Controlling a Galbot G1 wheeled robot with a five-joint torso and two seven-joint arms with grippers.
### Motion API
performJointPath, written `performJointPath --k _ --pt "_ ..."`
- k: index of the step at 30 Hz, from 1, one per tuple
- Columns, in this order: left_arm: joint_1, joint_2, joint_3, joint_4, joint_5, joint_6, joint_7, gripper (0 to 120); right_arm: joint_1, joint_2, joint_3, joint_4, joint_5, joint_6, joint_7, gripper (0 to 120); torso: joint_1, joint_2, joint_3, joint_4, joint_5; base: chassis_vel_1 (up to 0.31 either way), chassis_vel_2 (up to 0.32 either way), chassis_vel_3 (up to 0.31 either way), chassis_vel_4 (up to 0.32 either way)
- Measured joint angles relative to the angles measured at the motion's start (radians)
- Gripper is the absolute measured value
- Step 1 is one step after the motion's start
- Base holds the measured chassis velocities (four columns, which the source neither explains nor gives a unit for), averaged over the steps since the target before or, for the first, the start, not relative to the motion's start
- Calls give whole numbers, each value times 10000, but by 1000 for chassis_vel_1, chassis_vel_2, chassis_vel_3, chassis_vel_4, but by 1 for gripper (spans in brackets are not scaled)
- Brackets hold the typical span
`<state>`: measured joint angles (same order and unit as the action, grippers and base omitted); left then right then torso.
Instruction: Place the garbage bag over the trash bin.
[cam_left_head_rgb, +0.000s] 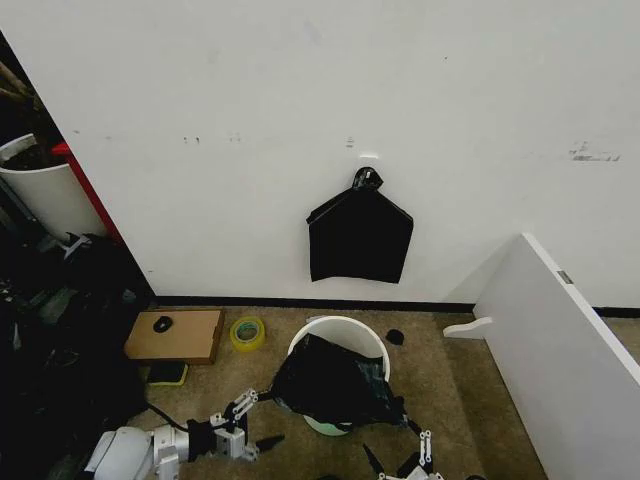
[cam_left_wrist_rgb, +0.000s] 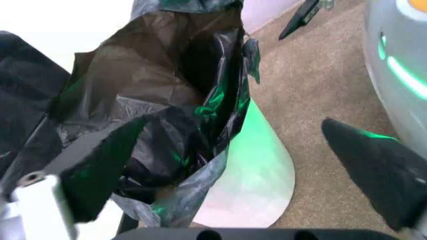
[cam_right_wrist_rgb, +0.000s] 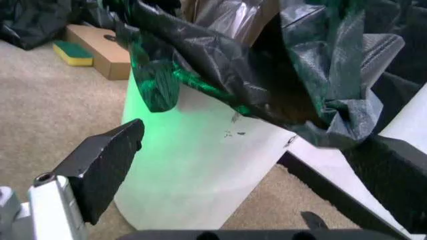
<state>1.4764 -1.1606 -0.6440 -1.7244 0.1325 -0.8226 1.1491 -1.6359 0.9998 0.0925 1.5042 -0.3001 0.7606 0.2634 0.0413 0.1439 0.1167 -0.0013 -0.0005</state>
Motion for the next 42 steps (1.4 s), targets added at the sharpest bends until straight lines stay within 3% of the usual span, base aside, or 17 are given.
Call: performJointPath --k 6,11,15,20,27,30,34,37,39,41,42 --pt "173 -119 99 -503 -236 -1 89 100 -527 -287 -222 496 1536 -143 -490 100 0 0 -1 -5 3 0 0 0 0" --pt "230 -355 358 -562 195 -1 -361 100 -331 -70 -298 310 1850 -425 55 100 0 0 -1 1 3 0 0 0 0" --pt "167 -625 682 -26 1130 0 -1792 100 -299 21 -396 329 2008 -587 339 100 0 0 0 -1 -1 0 0 0 0" --pt "118 -875 853 584 844 0 -1944 100 -290 63 -393 329 1886 -587 417 100 0 0 0 -1 -1 0 0 0 0" --pt "292 -866 583 3 -568 -1 -839 100 -740 -304 -203 820 1563 -147 1519 100 0 0 0 -3 1 0 0 0 0" --pt "496 -845 274 -721 -2381 -1 -407 100 -1187 -620 223 1801 1557 537 492 100 0 0 -1 -4 2 0 0 0 0" --pt "606 -851 -29 -857 -3073 -1 -1009 100 -1219 -865 470 3098 2519 604 -785 100 0 0 -1 -3 -3 0 0 0 0" --pt "567 -893 -112 -584 -3228 -1 -2040 100 -484 -886 955 3911 3700 -282 -1615 100 0 -1 0 13 4 0 0 0 0" --pt "576 -964 -79 -542 -3353 -1 -2795 100 126 -1046 1129 4268 4514 -1416 -1669 100 1 0 0 -9 -8 0 0 0 0" --pt "785 -1255 -174 -572 -3400 -1 -3847 100 992 -1273 1039 4501 5465 -2632 -1694 100 0 0 0 -4 7 0 0 0 0" --pt "785 -1255 -174 -572 -3400 -1 -3847 100 992 -1273 1039 4501 5465 -2632 -1694 100 0 0 0 -4 7 0 0 0 0"
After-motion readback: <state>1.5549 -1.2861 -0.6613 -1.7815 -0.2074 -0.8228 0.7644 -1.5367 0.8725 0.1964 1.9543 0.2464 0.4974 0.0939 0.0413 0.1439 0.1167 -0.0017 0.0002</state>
